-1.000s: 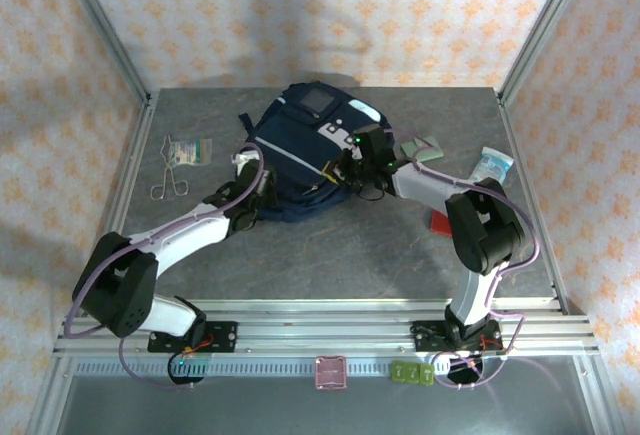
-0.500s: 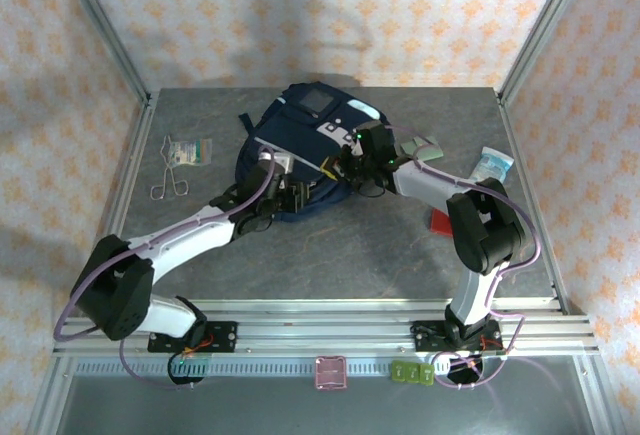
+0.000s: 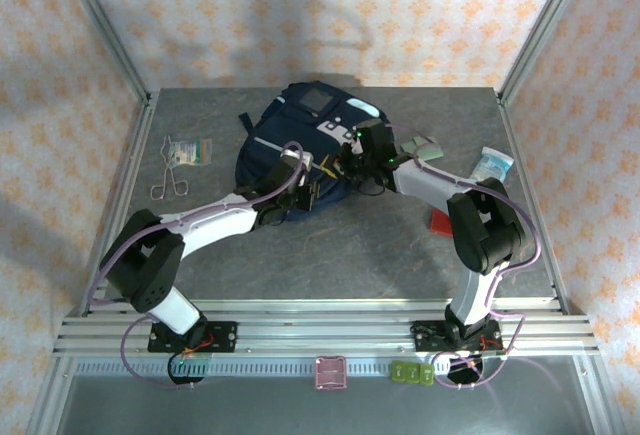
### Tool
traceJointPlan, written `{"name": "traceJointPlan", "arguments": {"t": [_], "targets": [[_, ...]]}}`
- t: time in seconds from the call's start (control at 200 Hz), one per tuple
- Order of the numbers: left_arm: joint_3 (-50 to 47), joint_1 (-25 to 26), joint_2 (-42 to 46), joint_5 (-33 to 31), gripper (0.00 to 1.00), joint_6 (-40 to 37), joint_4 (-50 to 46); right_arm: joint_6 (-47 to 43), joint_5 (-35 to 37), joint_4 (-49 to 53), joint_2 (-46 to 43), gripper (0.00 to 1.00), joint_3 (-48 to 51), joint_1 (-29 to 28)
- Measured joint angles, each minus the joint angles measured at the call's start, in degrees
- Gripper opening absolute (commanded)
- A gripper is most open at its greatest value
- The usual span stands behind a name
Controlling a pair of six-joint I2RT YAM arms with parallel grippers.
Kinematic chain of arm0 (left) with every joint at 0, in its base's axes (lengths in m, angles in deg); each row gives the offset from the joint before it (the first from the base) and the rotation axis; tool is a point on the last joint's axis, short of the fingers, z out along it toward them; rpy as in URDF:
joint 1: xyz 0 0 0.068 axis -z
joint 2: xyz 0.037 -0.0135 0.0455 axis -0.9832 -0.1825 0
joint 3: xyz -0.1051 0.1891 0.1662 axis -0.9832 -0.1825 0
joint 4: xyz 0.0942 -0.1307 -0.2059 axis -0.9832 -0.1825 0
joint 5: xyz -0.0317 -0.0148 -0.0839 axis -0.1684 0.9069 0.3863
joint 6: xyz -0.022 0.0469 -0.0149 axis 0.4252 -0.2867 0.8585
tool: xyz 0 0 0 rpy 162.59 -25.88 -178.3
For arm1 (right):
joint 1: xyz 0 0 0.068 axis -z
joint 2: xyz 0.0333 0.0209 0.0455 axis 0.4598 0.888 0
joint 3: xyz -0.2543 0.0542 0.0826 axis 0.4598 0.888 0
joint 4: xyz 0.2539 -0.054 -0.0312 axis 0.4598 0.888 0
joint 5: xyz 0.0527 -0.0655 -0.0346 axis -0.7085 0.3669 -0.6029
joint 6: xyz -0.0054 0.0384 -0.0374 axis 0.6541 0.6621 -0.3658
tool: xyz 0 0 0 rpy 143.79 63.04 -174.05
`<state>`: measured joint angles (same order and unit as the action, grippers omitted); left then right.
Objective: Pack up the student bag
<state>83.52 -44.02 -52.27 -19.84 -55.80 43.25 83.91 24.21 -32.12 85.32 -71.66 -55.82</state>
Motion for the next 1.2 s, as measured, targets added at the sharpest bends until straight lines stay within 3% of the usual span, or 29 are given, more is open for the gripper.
{"name": "traceJointPlan", "arguments": {"t": [0.045,0.12,0.415,0.691,1.006,1.111,1.196], "targets": [[0.68,0.33,-1.01,-1.05,0.11,-0.09,-0.09,0.00,0.39,-0.02,0.00,0.00,-0.09,0.00],[1.60,0.66,-2.54,-2.14,0.00,-0.68,-0.48,0.00,1.20,-0.22,0.00,0.00,-0.11,0.00],[1.38,1.09,-2.62,-3.58,0.00,-0.96,-0.46,-0.02,1.73,-0.44,0.00,0.00,-0.09,0.02],[-6.34,-4.26,6.51,1.42,0.00,-0.11,3.41,0.02,-2.47,-3.37,0.00,0.00,0.35,-0.46],[-6.05,-4.76,6.49,2.82,0.00,0.52,2.67,0.02,-3.15,-3.87,0.00,0.00,0.37,-0.50],[-5.84,-4.72,6.49,3.43,0.15,0.44,2.29,0.02,-3.15,-3.87,0.00,0.00,0.44,-0.50],[-5.79,-4.72,6.38,3.26,0.16,0.48,1.97,0.04,-3.15,-3.85,0.00,0.00,0.48,-0.48]]}}
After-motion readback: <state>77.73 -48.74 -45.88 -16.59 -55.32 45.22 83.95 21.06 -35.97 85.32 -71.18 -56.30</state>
